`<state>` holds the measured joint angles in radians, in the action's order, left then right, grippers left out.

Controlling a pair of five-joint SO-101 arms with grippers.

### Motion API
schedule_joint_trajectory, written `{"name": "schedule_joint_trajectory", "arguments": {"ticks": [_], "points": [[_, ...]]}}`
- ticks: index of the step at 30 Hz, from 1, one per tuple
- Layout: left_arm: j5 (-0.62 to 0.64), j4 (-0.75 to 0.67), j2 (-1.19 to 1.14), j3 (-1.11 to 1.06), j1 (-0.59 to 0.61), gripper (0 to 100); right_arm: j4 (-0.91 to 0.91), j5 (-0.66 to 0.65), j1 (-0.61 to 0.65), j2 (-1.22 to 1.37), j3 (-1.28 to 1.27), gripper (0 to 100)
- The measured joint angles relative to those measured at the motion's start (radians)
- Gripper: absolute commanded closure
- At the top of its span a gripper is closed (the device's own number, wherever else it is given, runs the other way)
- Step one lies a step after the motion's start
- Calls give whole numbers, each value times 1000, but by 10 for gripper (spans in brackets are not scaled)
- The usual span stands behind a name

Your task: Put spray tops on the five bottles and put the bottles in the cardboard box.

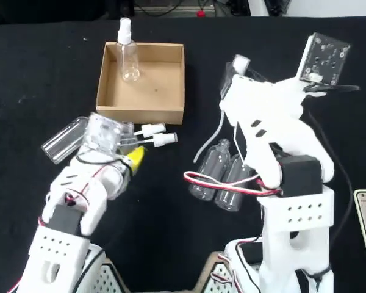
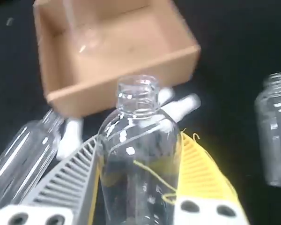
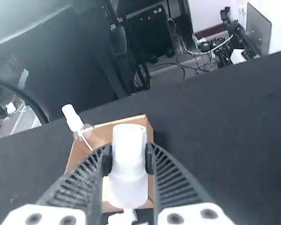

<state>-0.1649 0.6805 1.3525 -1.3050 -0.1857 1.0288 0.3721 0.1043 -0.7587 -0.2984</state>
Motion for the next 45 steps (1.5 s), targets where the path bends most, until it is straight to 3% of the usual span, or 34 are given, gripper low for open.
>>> {"name": "schedule_joint_trajectory", "arguments": {"ticks": [9, 15, 24, 31, 39, 45], "points": [[0, -74, 129, -29, -184, 863, 0, 0, 0, 2, 118, 987], [0, -324, 127, -161, -296, 863, 0, -8, 0, 2, 229, 987], [0, -634, 126, -267, -354, 861, 0, -54, 0, 2, 282, 987], [0, -661, 80, -267, -408, 860, 0, -54, 0, 2, 282, 987], [0, -661, -193, -100, -431, 863, 0, -54, 0, 2, 273, 987], [0, -661, -245, -75, -468, 863, -89, -54, 0, -12, 157, 987]]}}
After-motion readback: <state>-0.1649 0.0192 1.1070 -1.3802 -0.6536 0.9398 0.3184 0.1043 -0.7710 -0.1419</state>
